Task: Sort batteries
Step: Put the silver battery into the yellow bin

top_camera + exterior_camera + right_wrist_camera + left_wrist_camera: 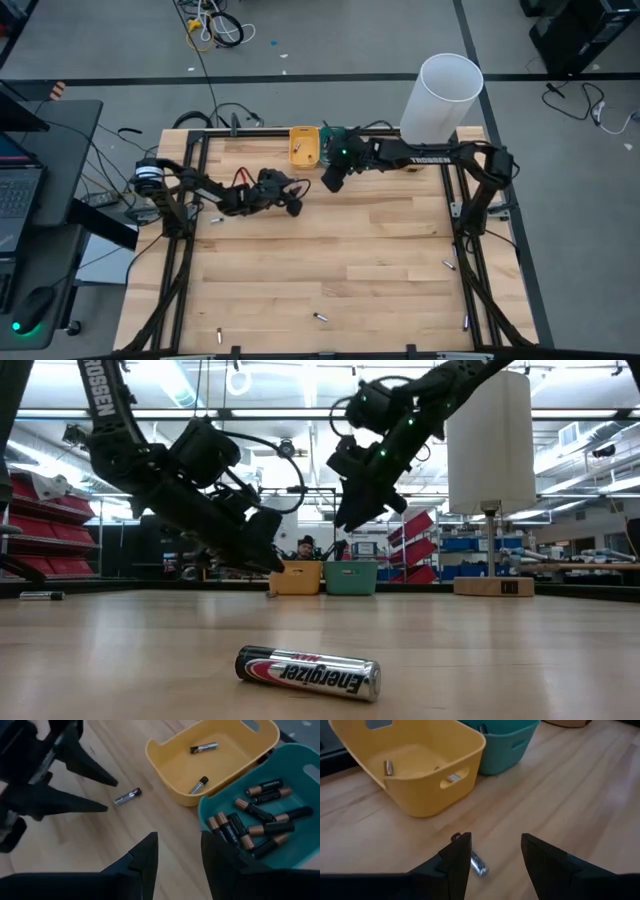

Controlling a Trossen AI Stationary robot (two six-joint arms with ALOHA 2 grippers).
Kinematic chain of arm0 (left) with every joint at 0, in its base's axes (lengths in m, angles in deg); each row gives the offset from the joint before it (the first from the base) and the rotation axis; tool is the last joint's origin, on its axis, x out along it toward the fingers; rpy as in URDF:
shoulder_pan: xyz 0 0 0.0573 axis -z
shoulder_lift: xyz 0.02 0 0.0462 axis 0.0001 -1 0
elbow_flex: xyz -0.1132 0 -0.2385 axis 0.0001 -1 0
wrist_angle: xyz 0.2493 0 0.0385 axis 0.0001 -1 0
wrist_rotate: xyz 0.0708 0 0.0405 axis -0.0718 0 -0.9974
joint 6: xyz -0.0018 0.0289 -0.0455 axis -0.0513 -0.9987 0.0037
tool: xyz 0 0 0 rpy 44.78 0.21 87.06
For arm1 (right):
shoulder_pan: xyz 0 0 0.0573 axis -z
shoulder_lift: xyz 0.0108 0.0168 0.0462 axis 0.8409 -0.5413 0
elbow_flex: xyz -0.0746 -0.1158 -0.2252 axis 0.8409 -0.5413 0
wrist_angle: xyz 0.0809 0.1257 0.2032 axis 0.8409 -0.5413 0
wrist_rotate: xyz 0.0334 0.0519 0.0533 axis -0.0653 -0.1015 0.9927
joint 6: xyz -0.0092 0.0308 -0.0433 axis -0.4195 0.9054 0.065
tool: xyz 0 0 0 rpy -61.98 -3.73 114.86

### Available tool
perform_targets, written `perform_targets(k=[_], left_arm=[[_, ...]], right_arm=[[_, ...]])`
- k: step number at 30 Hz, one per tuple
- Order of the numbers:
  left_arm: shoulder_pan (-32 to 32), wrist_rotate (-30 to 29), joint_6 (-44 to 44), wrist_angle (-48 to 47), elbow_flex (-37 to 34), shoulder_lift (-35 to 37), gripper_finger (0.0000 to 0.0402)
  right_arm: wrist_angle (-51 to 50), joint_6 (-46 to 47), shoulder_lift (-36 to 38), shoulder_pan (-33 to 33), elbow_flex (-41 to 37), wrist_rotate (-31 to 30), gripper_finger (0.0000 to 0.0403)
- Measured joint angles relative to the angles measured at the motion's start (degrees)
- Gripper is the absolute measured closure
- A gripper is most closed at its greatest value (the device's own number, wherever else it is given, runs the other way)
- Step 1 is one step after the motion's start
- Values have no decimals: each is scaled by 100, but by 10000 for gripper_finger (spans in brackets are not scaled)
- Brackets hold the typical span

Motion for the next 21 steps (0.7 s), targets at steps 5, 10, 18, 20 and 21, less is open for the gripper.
perform_targets(k=[5,10,18,20,21], left_arm=[[-2,2,161,-52,99,0,213],[-2,-4,456,-306,99,2,213],[-2,-104,900,-1297,347,2,214],[-2,-182,920,-1472,434,2,214],[-2,-211,956,-1502,490,2,214]], right_arm=[[-88,251,133,-470,-5,-579,268],[-466,248,302,-811,-5,-910,268],[-1087,227,521,-1072,-5,-1248,268],[-1163,248,547,-1116,-5,-1257,268],[-1201,268,561,-1135,-5,-1270,268]])
